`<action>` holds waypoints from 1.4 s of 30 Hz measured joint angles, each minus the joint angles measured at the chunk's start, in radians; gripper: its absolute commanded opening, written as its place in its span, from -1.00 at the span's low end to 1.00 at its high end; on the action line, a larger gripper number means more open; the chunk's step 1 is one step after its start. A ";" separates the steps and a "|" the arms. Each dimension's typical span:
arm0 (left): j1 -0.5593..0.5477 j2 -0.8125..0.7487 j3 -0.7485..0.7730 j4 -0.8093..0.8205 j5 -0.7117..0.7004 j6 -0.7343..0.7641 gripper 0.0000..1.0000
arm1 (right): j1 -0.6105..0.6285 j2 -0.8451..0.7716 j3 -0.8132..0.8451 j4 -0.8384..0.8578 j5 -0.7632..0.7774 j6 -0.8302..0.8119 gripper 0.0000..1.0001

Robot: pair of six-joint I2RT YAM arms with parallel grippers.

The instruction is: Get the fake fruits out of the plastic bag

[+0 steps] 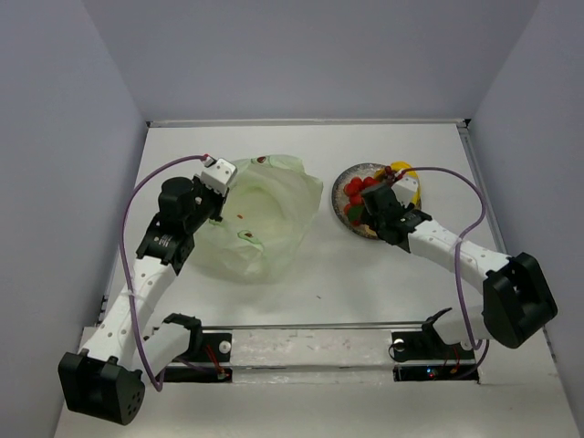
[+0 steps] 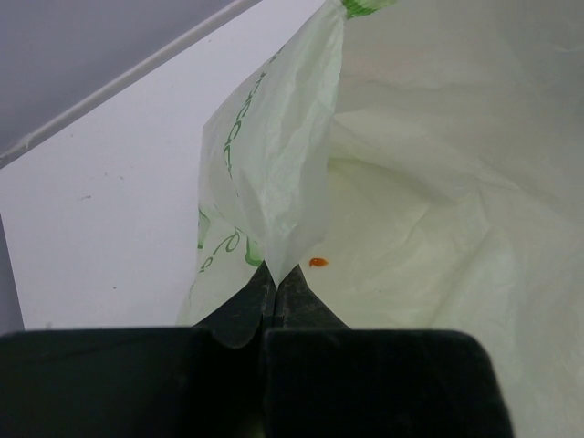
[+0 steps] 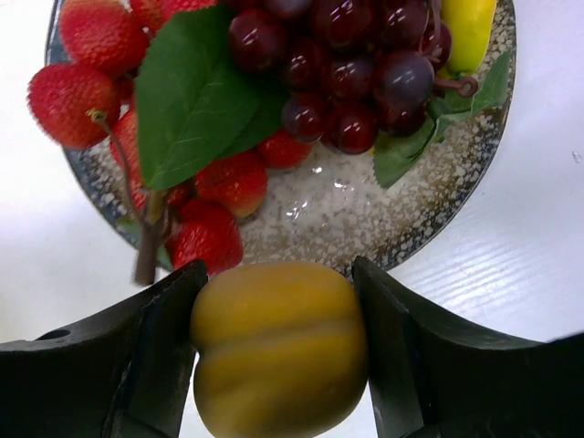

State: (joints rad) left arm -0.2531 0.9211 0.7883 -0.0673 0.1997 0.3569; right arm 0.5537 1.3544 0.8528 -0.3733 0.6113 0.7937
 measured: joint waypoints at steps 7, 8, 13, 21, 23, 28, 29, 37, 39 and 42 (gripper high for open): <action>0.000 -0.002 0.000 0.003 0.012 0.000 -1.00 | -0.050 0.087 -0.005 0.072 -0.001 -0.006 -0.42; 0.000 -0.003 0.000 0.002 0.018 0.004 -1.00 | -0.050 0.093 -0.005 0.077 0.000 -0.011 -0.33; 0.000 -0.042 -0.005 -0.013 0.079 0.083 -1.00 | -0.050 0.113 -0.005 0.098 0.000 -0.031 0.22; 0.000 -0.167 -0.027 -0.050 0.218 0.260 -1.00 | -0.050 0.113 -0.012 0.115 0.002 -0.082 0.74; 0.000 -0.172 -0.027 -0.066 0.264 0.290 -1.00 | -0.050 0.113 -0.010 0.116 0.003 -0.106 0.82; 0.000 -0.172 -0.027 -0.096 0.359 0.374 -1.00 | -0.050 0.109 0.014 0.116 0.010 -0.169 0.83; 0.000 -0.173 -0.027 -0.101 0.377 0.397 -1.00 | -0.050 0.104 0.021 0.117 0.010 -0.181 0.83; 0.000 -0.184 -0.030 -0.100 0.427 0.497 -1.00 | -0.050 0.077 0.042 0.138 0.004 -0.272 0.82; 0.001 -0.182 -0.037 -0.084 0.430 0.498 -1.00 | -0.050 0.071 0.042 0.145 -0.016 -0.299 0.82; 0.006 -0.163 -0.042 -0.054 0.433 0.481 -1.00 | -0.050 0.058 0.051 0.149 -0.045 -0.340 0.82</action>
State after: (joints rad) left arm -0.2466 0.7578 0.7460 -0.1211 0.6323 0.8383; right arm 0.5034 1.4120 0.9035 -0.2241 0.5667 0.4534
